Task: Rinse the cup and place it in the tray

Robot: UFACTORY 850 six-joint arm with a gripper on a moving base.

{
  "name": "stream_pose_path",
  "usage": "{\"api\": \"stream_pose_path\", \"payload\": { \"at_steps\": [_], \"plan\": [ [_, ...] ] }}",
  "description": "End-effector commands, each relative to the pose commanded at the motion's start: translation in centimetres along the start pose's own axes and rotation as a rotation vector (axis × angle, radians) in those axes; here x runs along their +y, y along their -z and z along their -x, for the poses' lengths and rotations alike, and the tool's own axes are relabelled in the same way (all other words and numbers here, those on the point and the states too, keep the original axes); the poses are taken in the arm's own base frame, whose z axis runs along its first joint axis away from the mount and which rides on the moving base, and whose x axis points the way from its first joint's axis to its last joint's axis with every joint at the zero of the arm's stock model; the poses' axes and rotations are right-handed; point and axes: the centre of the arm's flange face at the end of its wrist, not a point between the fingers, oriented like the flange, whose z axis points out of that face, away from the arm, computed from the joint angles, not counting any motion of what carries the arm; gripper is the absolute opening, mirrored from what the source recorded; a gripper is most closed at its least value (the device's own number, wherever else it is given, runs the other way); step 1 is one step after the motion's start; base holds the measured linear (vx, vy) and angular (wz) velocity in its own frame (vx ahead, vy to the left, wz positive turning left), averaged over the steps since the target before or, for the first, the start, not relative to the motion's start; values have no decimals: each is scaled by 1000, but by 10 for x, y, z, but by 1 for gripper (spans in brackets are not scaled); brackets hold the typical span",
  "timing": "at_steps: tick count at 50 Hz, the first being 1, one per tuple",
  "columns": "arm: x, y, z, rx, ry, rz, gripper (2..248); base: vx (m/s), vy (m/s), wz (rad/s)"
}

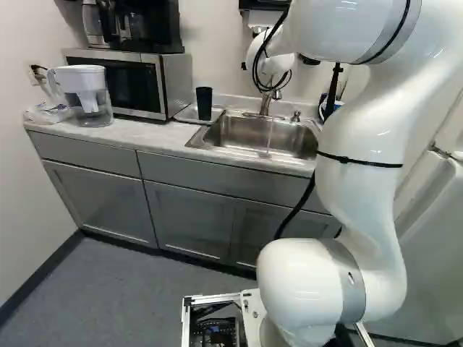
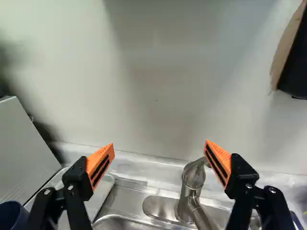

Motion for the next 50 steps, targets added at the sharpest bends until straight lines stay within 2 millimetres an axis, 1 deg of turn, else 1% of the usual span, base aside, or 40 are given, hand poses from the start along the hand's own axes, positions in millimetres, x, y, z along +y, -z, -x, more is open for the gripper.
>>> {"api": "stream_pose_path", "payload": {
  "at_steps": [12, 50],
  "plan": [
    [-2, 6, 3, -27, 1, -3, 247, 0, 0, 0],
    [-1, 24, 12, -124, 0, 2, 247, 0, 0, 0]
  ]
}}
